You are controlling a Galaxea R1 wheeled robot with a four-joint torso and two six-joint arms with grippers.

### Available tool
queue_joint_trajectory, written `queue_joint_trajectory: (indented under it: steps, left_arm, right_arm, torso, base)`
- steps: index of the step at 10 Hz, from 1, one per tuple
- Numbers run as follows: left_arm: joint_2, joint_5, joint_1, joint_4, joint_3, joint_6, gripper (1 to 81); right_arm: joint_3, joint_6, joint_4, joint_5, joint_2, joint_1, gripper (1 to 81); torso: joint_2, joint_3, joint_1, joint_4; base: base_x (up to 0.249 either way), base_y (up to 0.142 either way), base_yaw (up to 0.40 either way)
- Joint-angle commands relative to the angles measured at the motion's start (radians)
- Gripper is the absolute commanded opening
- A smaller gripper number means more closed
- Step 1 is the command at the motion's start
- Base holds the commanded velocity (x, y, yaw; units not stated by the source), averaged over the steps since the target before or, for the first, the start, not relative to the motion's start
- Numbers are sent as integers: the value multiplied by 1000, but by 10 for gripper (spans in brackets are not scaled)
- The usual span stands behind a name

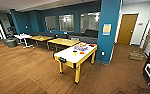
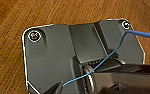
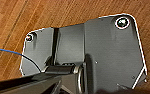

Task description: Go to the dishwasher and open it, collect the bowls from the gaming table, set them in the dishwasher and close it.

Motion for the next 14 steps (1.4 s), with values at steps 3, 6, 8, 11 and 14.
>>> queue_joint_trajectory:
  steps: [3, 6, 8, 11, 14]
  left_arm:
    - [-1, 41, -45, -5, 2, 3, 811]
    - [-1, 40, -45, -8, 2, 2, 811]
    - [-1, 41, -45, -8, 2, 2, 811]
    - [-1, 41, -44, -8, 2, 2, 811]
    - [-2, 41, -44, -8, 2, 2, 811]
  right_arm:
    - [2, -2, -12, -44, 4, 50, 811]
    - [2, -2, -12, -44, 6, 50, 811]
    - [2, -2, -12, -44, 4, 50, 811]
    - [2, -2, -12, -44, 4, 50, 811]
    - [2, -2, -12, -44, 4, 50, 811]
  torso:
    - [0, 0, 0, 0]
    - [0, 0, 0, 0]
    - [0, 0, 0, 0]
    - [0, 0, 0, 0]
    - [0, 0, 0, 0]
  base:
    - [147, 0, 0]
    - [151, 0, 0]
    - [152, 0, 0]
    - [146, 0, 0]
    - [137, 0, 0]
